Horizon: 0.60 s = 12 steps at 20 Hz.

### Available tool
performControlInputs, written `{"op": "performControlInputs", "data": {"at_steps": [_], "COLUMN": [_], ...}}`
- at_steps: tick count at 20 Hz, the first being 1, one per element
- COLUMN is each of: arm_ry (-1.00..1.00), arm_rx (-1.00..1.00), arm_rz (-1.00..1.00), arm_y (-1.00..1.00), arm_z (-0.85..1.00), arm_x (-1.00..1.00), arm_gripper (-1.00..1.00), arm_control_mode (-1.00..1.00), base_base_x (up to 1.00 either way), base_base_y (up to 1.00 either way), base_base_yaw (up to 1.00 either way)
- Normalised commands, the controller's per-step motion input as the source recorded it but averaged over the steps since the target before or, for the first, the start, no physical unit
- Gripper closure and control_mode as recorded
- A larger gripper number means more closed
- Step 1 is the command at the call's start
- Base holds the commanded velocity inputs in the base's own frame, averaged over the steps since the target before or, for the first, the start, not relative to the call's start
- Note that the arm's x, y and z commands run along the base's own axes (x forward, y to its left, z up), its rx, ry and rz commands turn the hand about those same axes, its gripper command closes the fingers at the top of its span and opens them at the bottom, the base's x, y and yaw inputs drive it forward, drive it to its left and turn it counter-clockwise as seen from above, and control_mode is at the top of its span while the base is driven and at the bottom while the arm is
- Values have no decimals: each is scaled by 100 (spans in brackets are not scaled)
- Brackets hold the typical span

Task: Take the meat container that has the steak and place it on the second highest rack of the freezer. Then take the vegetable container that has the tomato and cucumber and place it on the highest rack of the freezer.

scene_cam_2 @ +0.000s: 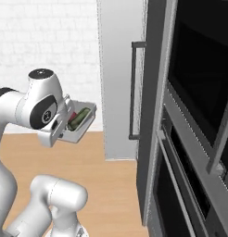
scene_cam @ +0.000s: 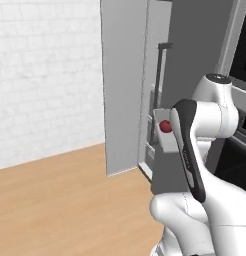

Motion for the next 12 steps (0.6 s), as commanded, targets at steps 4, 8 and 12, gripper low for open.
{"op": "performControlInputs", "data": {"at_steps": [4,8,12], "arm_ry": [0,0,0], "arm_rx": [0,0,0], "arm_rz": [0,0,0], "arm_y": [0,0,0], "arm_z": [0,0,0], "arm_x": [0,0,0], "arm_gripper": [100,100,100], "arm_control_mode": [100,100,100], "base_base_x": [51,30,28], "base_base_y": [54,71,80], "base_base_yaw": [-33,-40,-46]}}
